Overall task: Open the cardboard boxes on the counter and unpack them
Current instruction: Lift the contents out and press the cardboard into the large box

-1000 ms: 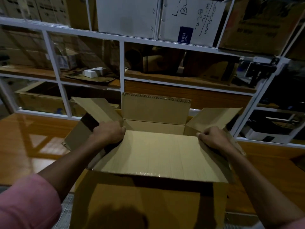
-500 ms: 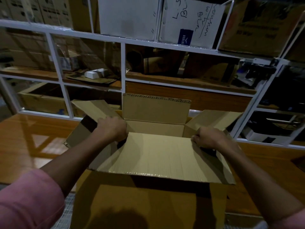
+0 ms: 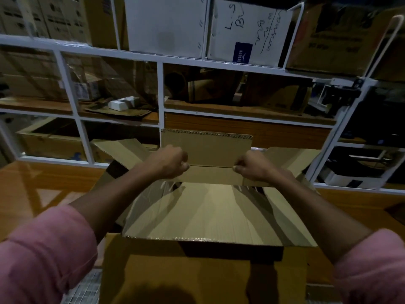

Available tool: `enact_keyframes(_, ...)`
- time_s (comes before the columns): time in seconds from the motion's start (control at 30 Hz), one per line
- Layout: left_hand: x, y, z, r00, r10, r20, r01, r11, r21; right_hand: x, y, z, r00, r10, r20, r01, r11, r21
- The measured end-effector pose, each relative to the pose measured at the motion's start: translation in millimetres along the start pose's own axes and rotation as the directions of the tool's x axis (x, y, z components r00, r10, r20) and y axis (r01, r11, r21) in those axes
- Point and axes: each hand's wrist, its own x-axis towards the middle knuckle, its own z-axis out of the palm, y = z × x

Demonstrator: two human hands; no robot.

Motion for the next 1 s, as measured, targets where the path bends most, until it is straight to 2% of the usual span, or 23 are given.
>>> enact_keyframes(0.17, 42.2, 2.1, -3.0, 0.996, 0.047, 0.071, -0.050, 0.998, 0.044, 36.2, 11.7, -5.4, 1.000, -0.010, 0.007, 0.010, 0.999, -0.040)
enact_keyframes(0.3, 98.3, -0.2, 8.3, 0.984, 0.045, 0.173, -0.062, 0.993, 0.097, 89.6, 25.7, -4.0, 0.990, -0.016, 0.142, 0.029, 0.995, -0.091)
enact_keyframes(0.4, 143.3, 1.5, 19.6, 0.979, 0.019, 0.203, -0.047, 0.990, 0.132, 135.0, 38.4, 3.6, 0.983, 0.027, 0.179, -0.006, 0.993, -0.114)
enact_keyframes(0.5, 183.3, -0.8, 35.3, 0.979, -0.014, 0.205, -0.019, 0.987, 0.159, 176.4, 55.7, 14.1, 0.991, 0.002, 0.133, 0.018, 0.989, -0.148)
enact_keyframes(0.7, 233.7, -24.2, 69.4, 0.997, 0.006, 0.078, -0.022, 0.979, 0.202, 231.9, 81.7, 35.4, 0.999, -0.015, 0.032, 0.022, 0.972, -0.236)
enact_keyframes(0.83, 251.6, -32.7, 79.3, 0.996, -0.033, 0.081, 0.013, 0.973, 0.230, 249.5, 91.9, 46.6, 0.999, -0.039, -0.005, 0.036, 0.962, -0.270)
enact_keyframes(1.0, 257.4, -42.1, 86.1, 1.000, 0.015, 0.021, -0.020, 0.957, 0.290, 259.1, 96.3, 53.7, 0.985, -0.113, -0.134, 0.070, 0.955, -0.290)
